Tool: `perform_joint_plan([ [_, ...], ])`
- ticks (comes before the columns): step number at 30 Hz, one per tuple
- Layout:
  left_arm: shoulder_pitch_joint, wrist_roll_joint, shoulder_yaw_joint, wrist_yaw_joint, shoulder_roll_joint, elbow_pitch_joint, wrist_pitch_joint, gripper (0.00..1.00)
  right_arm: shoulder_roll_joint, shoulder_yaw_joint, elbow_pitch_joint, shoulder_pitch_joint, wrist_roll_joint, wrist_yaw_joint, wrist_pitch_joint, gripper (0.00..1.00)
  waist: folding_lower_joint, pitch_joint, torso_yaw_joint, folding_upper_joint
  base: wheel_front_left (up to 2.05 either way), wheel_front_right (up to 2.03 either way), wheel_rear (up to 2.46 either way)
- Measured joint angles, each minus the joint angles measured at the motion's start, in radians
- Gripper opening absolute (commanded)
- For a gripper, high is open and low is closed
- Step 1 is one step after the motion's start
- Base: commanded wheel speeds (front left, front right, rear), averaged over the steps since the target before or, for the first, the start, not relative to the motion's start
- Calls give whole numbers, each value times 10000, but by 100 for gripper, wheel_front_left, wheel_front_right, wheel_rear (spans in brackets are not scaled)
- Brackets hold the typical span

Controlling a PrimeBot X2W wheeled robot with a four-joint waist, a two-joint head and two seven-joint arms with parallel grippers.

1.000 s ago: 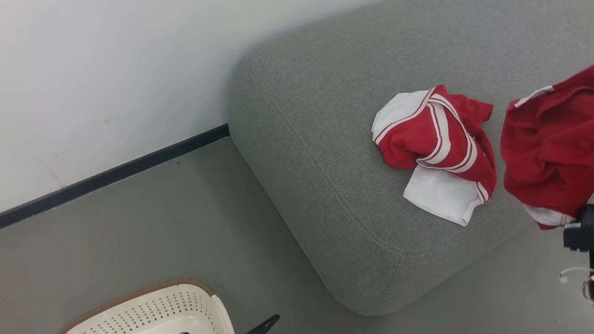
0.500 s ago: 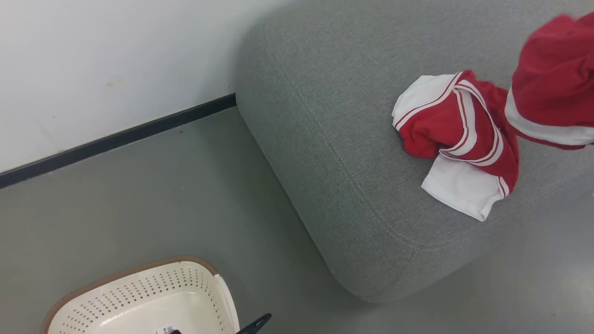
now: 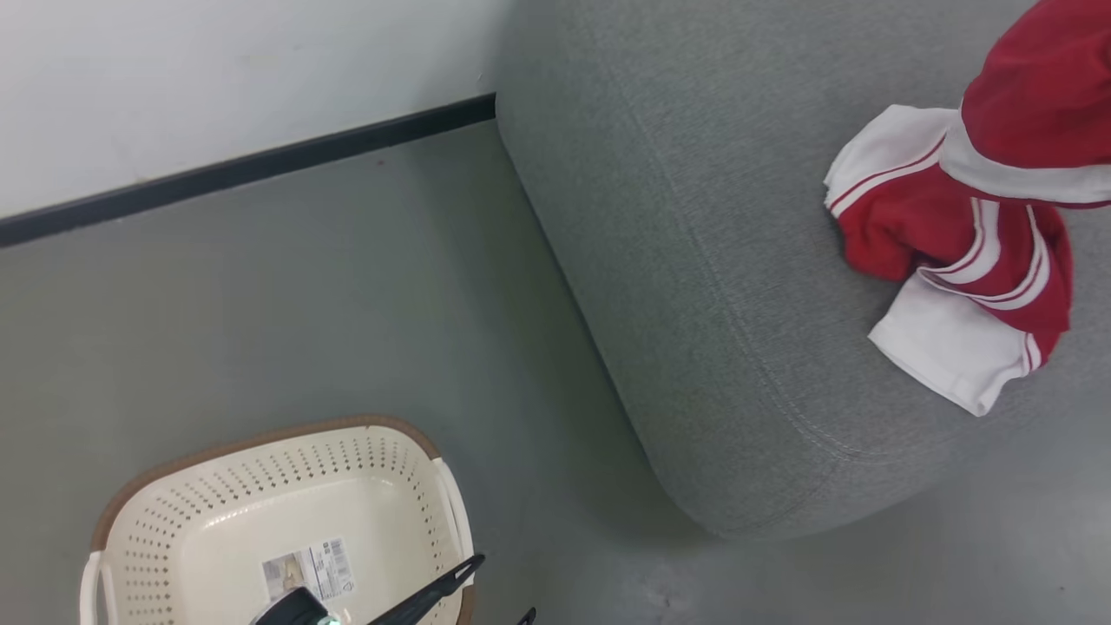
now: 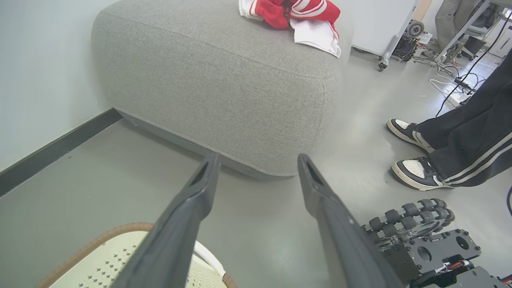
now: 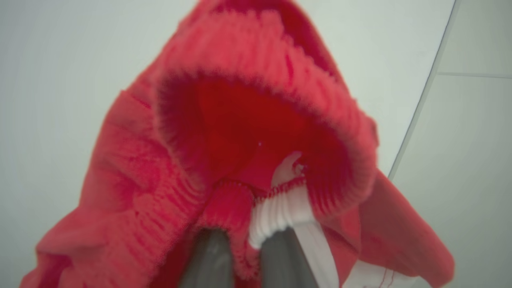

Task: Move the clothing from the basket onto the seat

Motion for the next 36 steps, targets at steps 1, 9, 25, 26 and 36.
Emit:
perform_joint_plan([
  [1, -12, 10, 12, 0, 29, -42, 0, 100, 2, 2, 184, -104, 0, 0, 0, 0, 0, 87, 57, 0, 0, 0, 0],
  [9, -11, 65, 228, 0, 305, -138, 0, 100, 115, -140, 1912, -556, 2, -115, -4, 0, 0, 717, 416, 0, 0, 0, 0],
  [25, 4, 253, 430, 48, 268, -186, 0, 100, 453, -240, 5127, -1392, 464, -10, 217, 0, -1, 1060, 632, -1, 0, 0, 0],
  [26, 4, 253, 430, 48, 268, -186, 0, 100, 453, -240, 5127, -1392, 464, -10, 217, 0, -1, 1060, 632, -1, 0, 0, 0],
  [36, 9, 253, 472, 48, 167, -176, 0, 100, 403, -215, 6349, -2030, 562, 121, 1074, 100, -2, 1015, 666, -2, 0, 0, 0],
])
